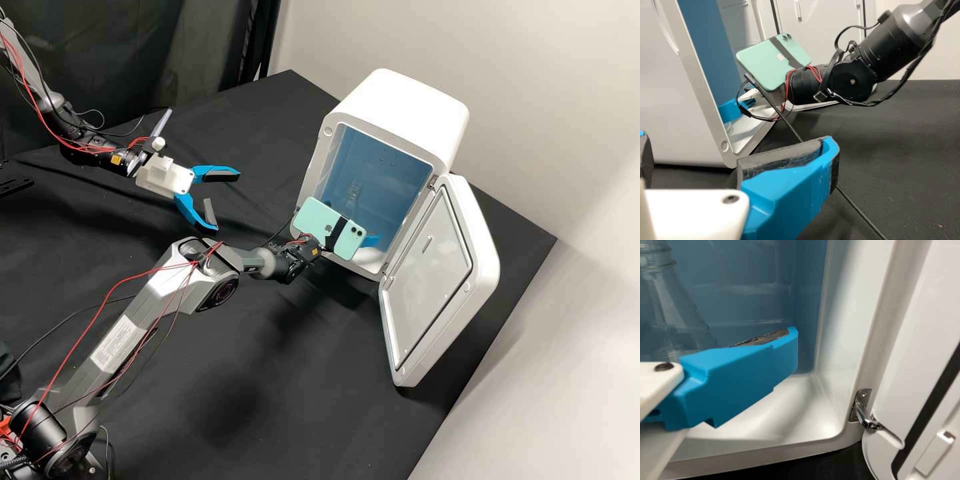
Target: Take the flask out of the incubator
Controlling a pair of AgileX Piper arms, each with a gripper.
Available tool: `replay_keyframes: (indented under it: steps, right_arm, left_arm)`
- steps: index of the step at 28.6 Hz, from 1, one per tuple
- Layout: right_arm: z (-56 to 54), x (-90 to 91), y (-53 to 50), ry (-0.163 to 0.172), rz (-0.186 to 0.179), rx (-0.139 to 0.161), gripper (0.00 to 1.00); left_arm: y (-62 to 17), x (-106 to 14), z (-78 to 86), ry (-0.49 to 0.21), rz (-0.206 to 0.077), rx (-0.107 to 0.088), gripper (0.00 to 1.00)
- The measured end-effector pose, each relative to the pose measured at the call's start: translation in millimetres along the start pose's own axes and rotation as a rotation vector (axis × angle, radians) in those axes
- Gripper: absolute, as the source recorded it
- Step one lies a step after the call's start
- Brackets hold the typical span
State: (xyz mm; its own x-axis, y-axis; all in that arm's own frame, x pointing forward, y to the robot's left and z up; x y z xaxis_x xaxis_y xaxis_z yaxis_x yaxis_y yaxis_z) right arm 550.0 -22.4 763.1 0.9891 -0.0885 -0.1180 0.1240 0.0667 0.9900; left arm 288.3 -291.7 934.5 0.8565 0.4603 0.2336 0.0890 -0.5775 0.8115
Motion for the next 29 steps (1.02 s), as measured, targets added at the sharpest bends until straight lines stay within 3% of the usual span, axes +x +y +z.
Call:
replay_keyframes:
  steps: [11,21,25,29]
  right_arm:
    - [-13.4,7.3,4.0,0.019,0.003,0.001,1.0]
    - [-2.2,12.8,-8.3,-0.012,-0.027,0.007,1.0]
    - [-1.0,13.7,-9.6,-0.014,-0.03,-0.014,1.0]
    - [-1.0,13.7,-9.6,-0.014,-0.03,-0.021,1.0]
  left_arm:
    - [-0.9,0.0,-0.2,0.002,-0.01,0.002,1.0]
    - [-0.9,0.0,-1.0,0.01,-0.01,-0.002,1.0]
    - [-0.6,-0.1,-1.7,0.019,-0.009,-0.01,1.0]
    - [4.8,-2.0,-1.1,0.018,0.007,-0.008,1.0]
